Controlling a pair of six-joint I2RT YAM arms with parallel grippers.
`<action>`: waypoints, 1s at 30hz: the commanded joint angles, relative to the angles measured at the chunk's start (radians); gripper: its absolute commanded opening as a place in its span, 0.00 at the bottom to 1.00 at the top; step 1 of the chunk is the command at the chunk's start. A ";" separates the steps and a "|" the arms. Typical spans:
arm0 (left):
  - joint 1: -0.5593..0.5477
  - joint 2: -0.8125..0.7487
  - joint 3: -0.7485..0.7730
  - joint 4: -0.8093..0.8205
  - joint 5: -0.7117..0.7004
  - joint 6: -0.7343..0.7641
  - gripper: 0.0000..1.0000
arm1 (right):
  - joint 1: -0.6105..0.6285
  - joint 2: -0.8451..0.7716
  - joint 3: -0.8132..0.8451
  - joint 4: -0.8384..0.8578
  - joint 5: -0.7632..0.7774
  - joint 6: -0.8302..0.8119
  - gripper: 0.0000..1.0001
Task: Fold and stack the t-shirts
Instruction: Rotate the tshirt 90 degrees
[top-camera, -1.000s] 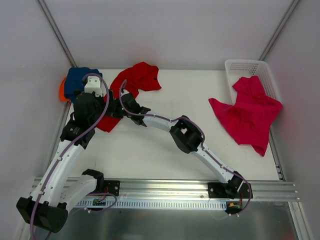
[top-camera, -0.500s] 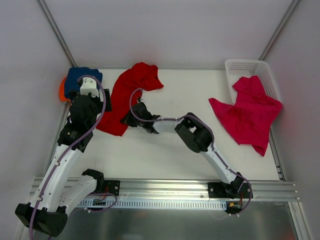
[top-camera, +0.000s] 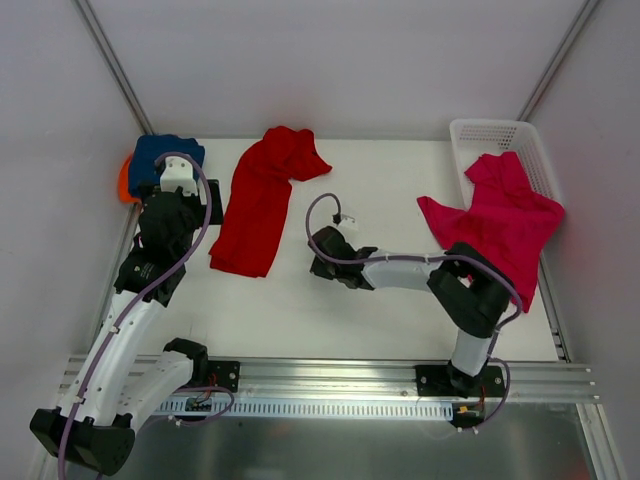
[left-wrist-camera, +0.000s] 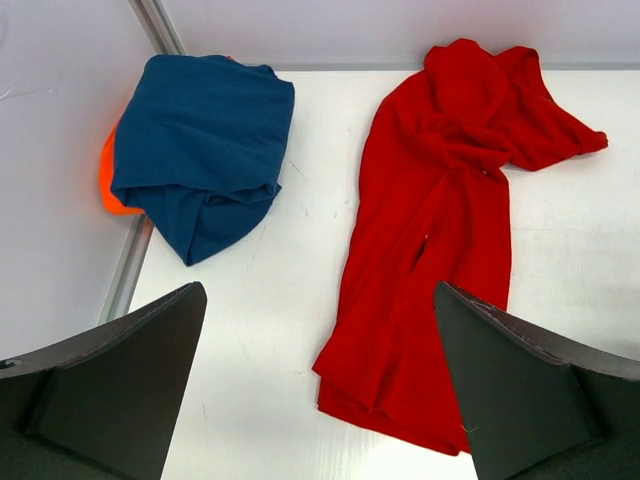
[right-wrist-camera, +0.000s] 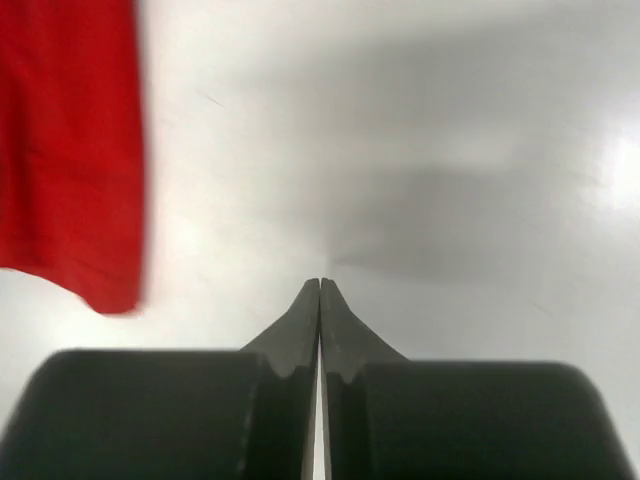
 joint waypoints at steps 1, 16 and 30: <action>-0.003 -0.010 -0.003 0.035 0.023 -0.001 0.99 | 0.025 -0.149 -0.138 -0.095 0.116 -0.002 0.00; -0.003 -0.020 -0.003 0.038 0.057 -0.010 0.99 | 0.077 -0.051 0.393 -0.371 -0.002 -0.367 1.00; -0.003 -0.034 -0.004 0.040 0.035 -0.004 0.99 | 0.065 0.205 0.448 -0.303 -0.108 -0.206 1.00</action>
